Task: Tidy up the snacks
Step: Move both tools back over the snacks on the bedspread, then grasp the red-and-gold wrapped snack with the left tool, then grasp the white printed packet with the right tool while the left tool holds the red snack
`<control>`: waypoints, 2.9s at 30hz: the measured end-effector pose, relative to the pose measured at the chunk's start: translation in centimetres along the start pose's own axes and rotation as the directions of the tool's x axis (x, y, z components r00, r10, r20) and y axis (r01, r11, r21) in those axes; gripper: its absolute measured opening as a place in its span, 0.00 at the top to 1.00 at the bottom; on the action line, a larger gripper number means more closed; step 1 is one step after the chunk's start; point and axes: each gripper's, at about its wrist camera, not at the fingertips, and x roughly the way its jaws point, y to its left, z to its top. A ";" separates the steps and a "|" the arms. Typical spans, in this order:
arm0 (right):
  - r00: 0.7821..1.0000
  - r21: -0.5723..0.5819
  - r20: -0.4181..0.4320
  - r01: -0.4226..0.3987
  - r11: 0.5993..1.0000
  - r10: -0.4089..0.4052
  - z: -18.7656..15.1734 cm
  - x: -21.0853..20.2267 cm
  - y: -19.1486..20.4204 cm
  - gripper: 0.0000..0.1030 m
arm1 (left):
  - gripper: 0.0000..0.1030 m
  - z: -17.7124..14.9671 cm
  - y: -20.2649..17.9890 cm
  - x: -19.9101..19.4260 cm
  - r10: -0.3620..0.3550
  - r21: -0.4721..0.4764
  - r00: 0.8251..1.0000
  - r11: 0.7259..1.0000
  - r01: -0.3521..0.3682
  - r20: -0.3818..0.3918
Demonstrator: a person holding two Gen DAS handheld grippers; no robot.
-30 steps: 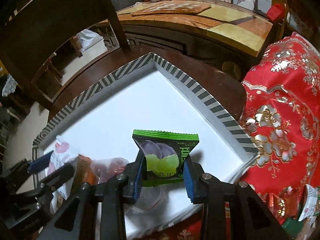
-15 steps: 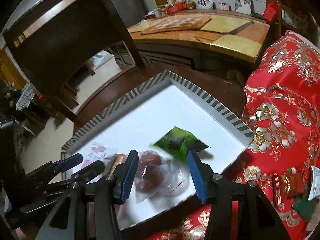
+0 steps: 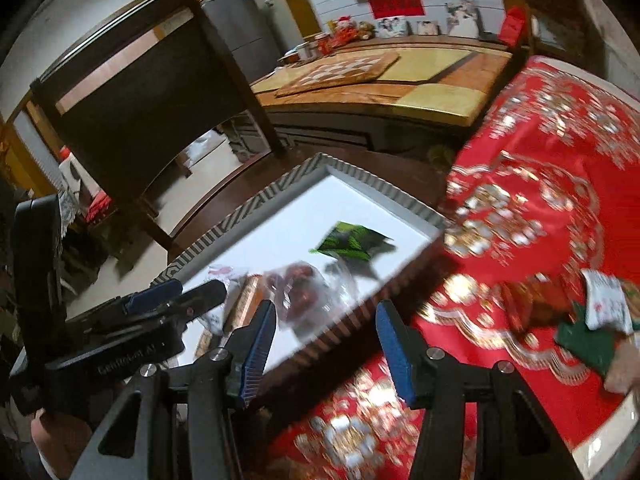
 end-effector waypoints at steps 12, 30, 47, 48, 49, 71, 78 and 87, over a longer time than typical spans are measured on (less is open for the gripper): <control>0.994 0.164 -0.001 0.105 0.981 -0.106 -6.3 -5.4 -7.8 0.51 | 0.32 -2.4 -7.1 0.1 -0.082 0.154 0.995 0.984 0.090 -0.055; 0.993 0.332 0.007 0.106 0.937 -0.114 -10.0 -7.7 -14.7 0.51 | 0.30 0.4 -19.8 6.9 -0.337 0.439 0.901 0.790 0.428 -0.273; 0.997 0.391 0.013 0.070 0.918 -0.082 -10.7 -7.9 -16.9 0.51 | 0.31 1.8 -25.5 15.7 -0.253 0.552 0.852 0.670 0.496 -0.458; 0.997 0.395 0.012 0.070 0.916 -0.081 -10.7 -7.9 -17.0 0.51 | 0.39 2.0 -25.3 15.7 -0.273 0.532 0.848 0.680 0.504 -0.454; 0.997 0.399 0.012 0.069 0.914 -0.080 -10.7 -7.8 -17.1 0.51 | 0.48 1.9 -25.2 15.7 -0.280 0.527 0.847 0.682 0.506 -0.452; 0.995 0.324 0.014 0.091 0.942 -0.101 -2.1 -5.9 -20.2 0.51 | 0.68 -3.5 -18.9 10.2 -0.228 0.425 0.903 0.822 0.379 -0.365; 0.942 0.085 -0.233 0.268 0.960 -0.242 -0.2 -2.8 -22.4 0.51 | 0.68 -4.4 -18.3 9.1 -0.239 0.422 0.903 0.821 0.384 -0.357; 0.977 0.148 -0.206 0.094 0.984 -0.062 2.7 1.2 -22.5 0.51 | 0.68 -4.7 -18.7 9.5 -0.227 0.417 0.899 0.825 0.382 -0.374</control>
